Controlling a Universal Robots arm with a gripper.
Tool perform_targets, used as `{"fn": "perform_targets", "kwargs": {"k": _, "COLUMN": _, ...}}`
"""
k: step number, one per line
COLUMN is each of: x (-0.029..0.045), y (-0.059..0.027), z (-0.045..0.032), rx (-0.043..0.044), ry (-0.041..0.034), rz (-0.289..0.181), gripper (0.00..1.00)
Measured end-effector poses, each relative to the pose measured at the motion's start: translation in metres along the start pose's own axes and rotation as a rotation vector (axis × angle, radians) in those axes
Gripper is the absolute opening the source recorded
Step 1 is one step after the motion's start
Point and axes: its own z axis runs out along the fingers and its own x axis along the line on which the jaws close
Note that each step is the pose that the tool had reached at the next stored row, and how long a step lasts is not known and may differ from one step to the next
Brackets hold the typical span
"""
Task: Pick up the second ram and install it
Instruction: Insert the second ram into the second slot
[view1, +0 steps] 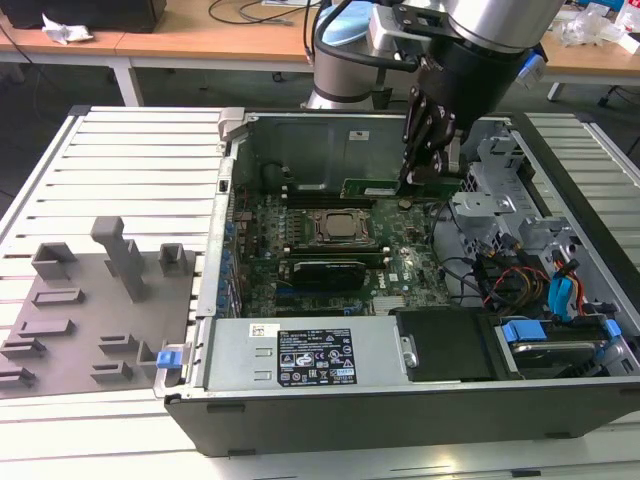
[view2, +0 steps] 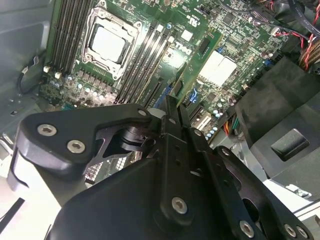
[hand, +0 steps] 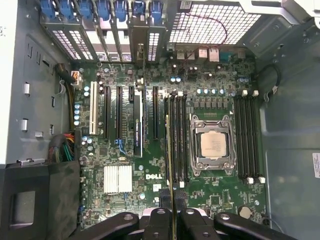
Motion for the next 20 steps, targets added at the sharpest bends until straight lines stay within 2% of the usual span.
{"fn": "perform_targets", "kwargs": {"k": 20, "x": 0.0007, "y": -0.0013, "z": 0.0097, "rx": 0.0000, "ry": 0.0001, "rz": 0.000, "gripper": 0.14}}
